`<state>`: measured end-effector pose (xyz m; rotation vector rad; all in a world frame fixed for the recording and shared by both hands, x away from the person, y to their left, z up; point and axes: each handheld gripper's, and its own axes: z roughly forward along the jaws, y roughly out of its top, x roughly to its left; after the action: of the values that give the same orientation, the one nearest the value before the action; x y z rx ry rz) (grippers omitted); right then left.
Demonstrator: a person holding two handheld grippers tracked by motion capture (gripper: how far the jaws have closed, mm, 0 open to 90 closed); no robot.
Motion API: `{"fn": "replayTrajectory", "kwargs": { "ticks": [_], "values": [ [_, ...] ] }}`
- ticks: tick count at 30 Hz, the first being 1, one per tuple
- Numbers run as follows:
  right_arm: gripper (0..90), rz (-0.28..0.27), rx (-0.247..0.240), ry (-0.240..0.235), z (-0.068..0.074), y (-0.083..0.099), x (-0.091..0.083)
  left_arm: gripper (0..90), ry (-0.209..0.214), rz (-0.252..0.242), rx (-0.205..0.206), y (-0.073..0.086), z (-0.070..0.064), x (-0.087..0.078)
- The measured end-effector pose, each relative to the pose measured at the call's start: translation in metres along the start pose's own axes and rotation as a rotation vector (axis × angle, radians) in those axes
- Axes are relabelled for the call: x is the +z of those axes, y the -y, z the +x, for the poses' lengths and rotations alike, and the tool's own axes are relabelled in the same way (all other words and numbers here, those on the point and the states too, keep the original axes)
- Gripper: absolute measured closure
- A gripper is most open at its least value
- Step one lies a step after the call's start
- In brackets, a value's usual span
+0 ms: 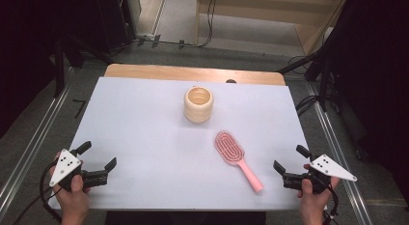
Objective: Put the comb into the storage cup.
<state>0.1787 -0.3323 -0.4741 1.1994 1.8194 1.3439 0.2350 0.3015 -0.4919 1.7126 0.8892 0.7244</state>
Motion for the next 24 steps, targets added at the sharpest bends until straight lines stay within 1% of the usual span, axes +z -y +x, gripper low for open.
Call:
{"fn": "replayTrajectory", "kwargs": {
  "ticks": [3,6,7,8,10,11,13,15,16,19,21,22,24],
  "values": [
    [0.0,0.024,-0.008,-0.008,0.004,-0.006,-0.001,0.0,-0.002,-0.006,0.0,0.0,0.0,0.0],
    [0.0,0.048,-0.016,-0.021,0.007,-0.013,-0.001,0.0,0.009,-0.012,0.007,0.0,-0.001,-0.001],
    [0.0,0.064,-0.014,-0.027,0.009,-0.015,0.0,0.0,0.012,-0.01,0.008,0.0,-0.001,-0.001],
    [0.0,0.081,-0.022,-0.027,0.01,-0.017,0.001,0.0,0.013,-0.008,0.009,0.0,-0.001,-0.001],
    [0.0,0.1,-0.032,-0.053,0.012,-0.021,0.003,0.0,0.012,-0.008,0.011,0.0,-0.001,-0.001],
    [0.0,0.111,-0.032,-0.058,0.013,-0.022,0.004,0.0,0.012,-0.009,0.009,0.0,-0.001,-0.001],
    [0.0,0.142,-0.053,-0.069,0.017,-0.026,0.008,0.0,0.01,-0.01,0.007,0.0,-0.001,-0.001],
    [0.0,0.173,-0.06,-0.071,0.02,-0.03,0.012,0.0,0.011,-0.011,0.007,0.0,-0.001,-0.001],
    [0.0,0.185,-0.067,-0.079,0.022,-0.032,0.013,0.0,0.009,-0.011,0.008,0.0,-0.001,-0.001],
    [0.0,0.227,-0.072,-0.092,0.026,-0.036,0.02,0.0,0.011,-0.012,0.01,0.0,-0.001,-0.001],
    [0.0,0.259,-0.076,-0.086,0.028,-0.037,0.024,0.0,0.013,-0.009,0.015,0.0,-0.001,-0.001],
    [0.0,0.272,-0.079,-0.094,0.029,-0.038,0.026,0.0,0.012,-0.008,0.016,0.0,-0.001,0.0],
    [0.0,0.3,-0.072,-0.1,0.031,-0.039,0.03,0.0,0.014,-0.008,0.02,0.0,-0.002,0.0]
  ]
}}
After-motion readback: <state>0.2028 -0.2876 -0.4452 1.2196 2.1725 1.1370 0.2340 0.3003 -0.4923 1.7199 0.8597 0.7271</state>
